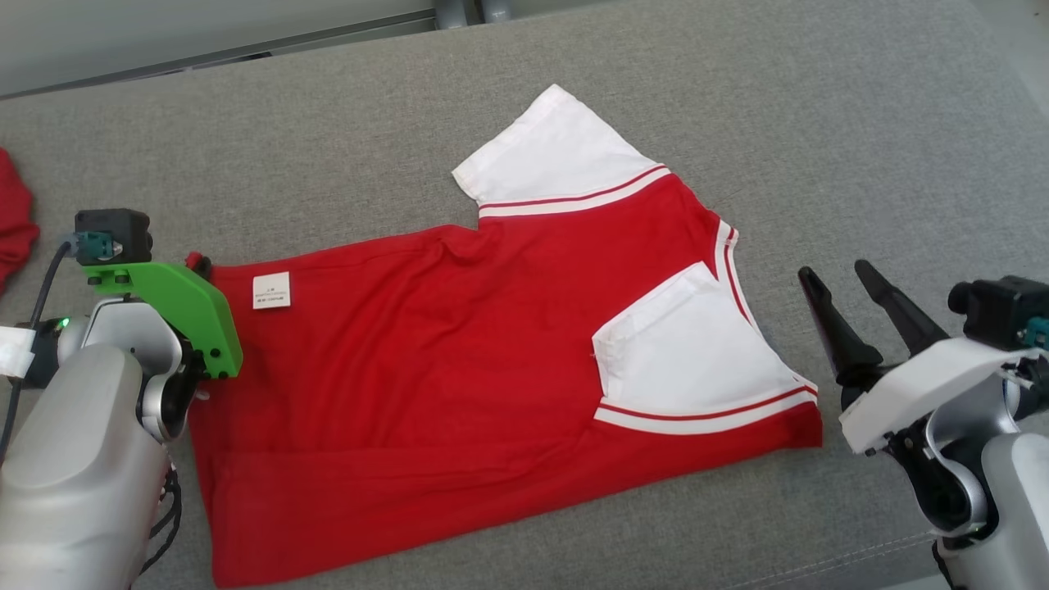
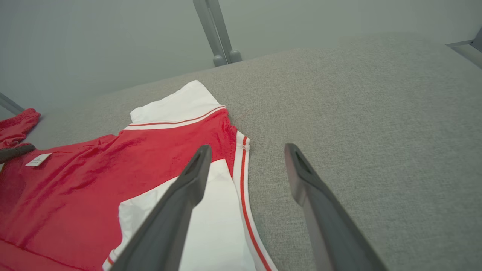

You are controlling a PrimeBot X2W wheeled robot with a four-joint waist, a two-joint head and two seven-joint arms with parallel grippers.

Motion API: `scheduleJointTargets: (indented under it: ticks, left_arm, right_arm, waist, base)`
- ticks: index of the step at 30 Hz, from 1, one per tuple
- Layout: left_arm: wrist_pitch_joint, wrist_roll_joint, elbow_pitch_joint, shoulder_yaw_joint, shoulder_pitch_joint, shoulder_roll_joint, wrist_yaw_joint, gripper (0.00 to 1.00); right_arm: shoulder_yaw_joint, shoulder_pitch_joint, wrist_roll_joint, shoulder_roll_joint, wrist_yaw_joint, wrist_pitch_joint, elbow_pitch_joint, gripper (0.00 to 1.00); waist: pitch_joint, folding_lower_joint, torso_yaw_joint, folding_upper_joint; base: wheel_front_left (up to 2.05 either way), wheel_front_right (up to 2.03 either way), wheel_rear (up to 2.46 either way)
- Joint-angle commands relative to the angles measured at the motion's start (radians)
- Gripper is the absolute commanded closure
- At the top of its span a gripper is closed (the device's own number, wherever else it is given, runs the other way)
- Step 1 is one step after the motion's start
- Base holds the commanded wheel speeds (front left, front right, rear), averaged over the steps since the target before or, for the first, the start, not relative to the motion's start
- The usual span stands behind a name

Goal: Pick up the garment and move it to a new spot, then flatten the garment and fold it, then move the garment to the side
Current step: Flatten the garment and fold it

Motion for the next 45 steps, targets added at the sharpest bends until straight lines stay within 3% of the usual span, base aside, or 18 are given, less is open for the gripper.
scheduleJointTargets:
  ticks: [1, 11, 21, 34, 44, 45]
  left_arm:
    - [-0.012, 0.004, -0.014, 0.003, -0.009, 0.007, -0.003, 1.0]
    - [-0.114, 0.007, -0.204, 0.002, 0.074, -0.023, 0.036, 1.0]
    - [-0.081, 0.0, -0.343, -0.032, 0.057, -0.081, 0.069, 1.0]
    - [-0.102, 0.01, -0.339, -0.064, -0.033, -0.157, 0.064, 1.0]
    - [-0.133, 0.004, -0.289, -0.08, -0.056, -0.186, 0.048, 1.0]
    - [-0.133, 0.003, -0.286, -0.081, -0.057, -0.187, 0.047, 1.0]
  right_arm:
    - [0.003, -0.024, -0.013, -0.006, 0.0, 0.007, -0.005, 0.0]
    - [0.058, -0.323, -0.081, -0.04, 0.0, 0.154, 0.099, 0.0]
    - [0.13, -0.679, -0.062, -0.069, 0.0, 0.314, 0.405, 0.0]
    - [0.154, -0.929, -0.143, -0.05, 0.0, 0.31, 0.76, 0.0]
    - [0.205, -0.99, -0.167, -0.038, 0.0, 0.308, 0.933, 0.0]
    - [0.215, -0.992, -0.172, -0.042, 0.0, 0.31, 0.941, 0.23]
  waist:
    - [0.0, 0.0, 0.005, 0.0107]
    - [0.035, 0.0, 0.09, 0.0107]
    - [0.121, 0.0, 0.237, 0.0107]
    - [0.237, 0.0, 0.345, 0.0107]
    - [0.249, 0.0, 0.358, 0.0107]
    - [0.247, 0.0, 0.357, 0.0107]
  base:
    - [0.0, 0.0, 0.0]
    - [0.0, 0.0, 0.0]
    - [0.0, 0.0, 0.0]
    - [0.0, 0.0, 0.0]
    - [0.0, 0.0, 0.0]
    - [0.0, 0.0, 0.0]
